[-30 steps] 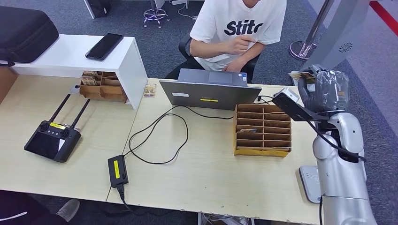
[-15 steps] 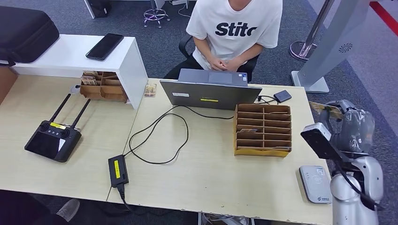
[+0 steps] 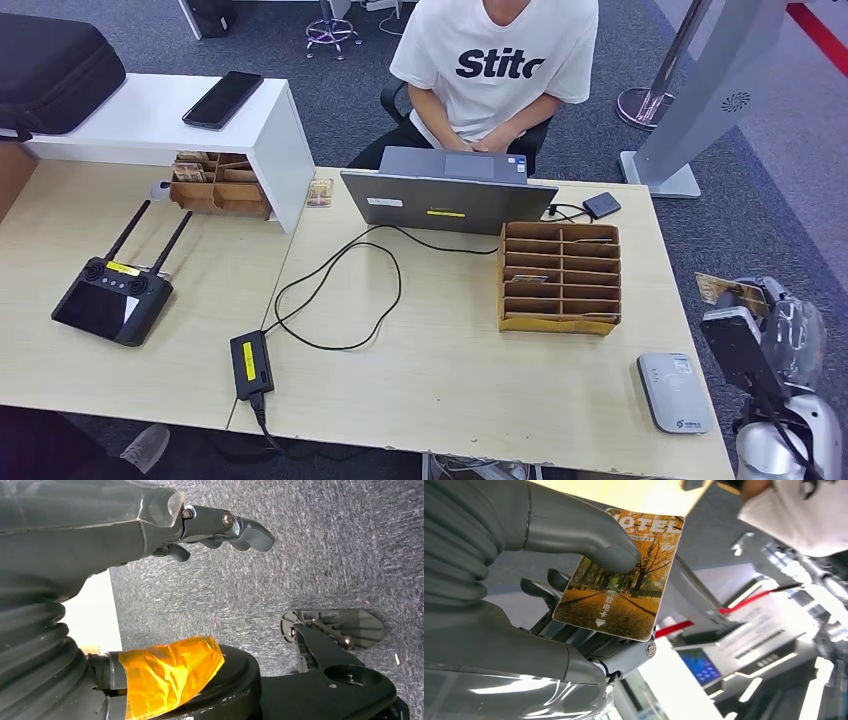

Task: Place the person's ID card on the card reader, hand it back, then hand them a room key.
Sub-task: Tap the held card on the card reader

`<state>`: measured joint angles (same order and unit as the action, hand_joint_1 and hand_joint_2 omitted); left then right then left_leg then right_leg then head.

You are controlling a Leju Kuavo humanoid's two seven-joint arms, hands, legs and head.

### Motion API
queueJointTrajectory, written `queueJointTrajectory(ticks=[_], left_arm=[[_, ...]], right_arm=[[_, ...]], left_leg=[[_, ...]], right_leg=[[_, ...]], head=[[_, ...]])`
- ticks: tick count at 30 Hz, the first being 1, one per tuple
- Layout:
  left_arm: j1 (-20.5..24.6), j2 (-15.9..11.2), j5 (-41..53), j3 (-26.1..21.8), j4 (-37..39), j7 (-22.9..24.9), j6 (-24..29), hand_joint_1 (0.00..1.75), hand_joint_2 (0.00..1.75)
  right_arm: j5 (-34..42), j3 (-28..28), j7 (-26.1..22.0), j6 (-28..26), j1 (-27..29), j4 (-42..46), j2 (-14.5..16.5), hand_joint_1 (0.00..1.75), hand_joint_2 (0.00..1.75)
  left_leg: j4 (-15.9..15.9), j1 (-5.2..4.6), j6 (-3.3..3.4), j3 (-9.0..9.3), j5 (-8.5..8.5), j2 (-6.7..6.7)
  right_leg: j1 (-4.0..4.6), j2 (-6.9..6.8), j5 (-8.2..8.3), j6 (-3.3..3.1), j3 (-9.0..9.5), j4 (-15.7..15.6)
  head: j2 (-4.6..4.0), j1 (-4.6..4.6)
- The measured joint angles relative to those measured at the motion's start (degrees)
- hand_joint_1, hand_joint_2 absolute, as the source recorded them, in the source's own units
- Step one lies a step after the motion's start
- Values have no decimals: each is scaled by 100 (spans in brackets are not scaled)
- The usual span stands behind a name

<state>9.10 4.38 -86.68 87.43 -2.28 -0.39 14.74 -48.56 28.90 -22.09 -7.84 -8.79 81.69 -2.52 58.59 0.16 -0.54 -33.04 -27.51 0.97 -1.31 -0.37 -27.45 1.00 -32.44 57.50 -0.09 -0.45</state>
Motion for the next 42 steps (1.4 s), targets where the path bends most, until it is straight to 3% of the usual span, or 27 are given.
queueJointTrajectory(ticks=[17,42], left_arm=[[-9,8,-179,0,10,-13,34,0,175],[-9,10,-153,2,14,-2,43,0,175]], right_arm=[[-177,678,-25,-3,318,-1153,361,175,175],[-373,714,38,-4,350,-1424,454,175,175]], left_leg=[[-1,0,0,0,0,-2],[-1,0,0,1,0,-2]], right_leg=[[0,1,-1,1,-1,0],[0,2,-1,1,-1,0]], head=[[0,1],[0,1]])
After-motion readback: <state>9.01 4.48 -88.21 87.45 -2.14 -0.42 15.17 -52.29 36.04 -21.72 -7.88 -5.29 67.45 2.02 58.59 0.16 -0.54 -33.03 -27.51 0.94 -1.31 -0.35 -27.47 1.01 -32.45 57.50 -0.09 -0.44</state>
